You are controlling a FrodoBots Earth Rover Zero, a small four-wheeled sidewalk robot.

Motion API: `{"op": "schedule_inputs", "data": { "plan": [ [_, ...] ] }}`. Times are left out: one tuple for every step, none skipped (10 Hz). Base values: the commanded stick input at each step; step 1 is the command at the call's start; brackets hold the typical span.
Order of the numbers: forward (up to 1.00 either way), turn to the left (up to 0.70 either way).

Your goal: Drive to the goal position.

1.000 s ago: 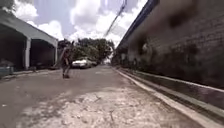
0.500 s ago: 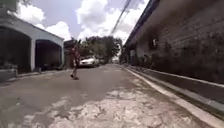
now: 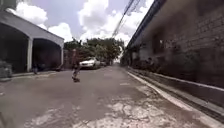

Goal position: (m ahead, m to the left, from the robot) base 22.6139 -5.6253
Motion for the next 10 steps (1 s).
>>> {"op": "schedule_inputs", "data": {
  "plan": [
    [1.00,0.00],
    [1.00,0.00],
    [1.00,0.00],
    [1.00,0.00],
    [1.00,0.00],
    [1.00,0.00],
    [1.00,0.00],
    [1.00,0.00],
    [1.00,0.00],
    [1.00,0.00]
  ]
}}
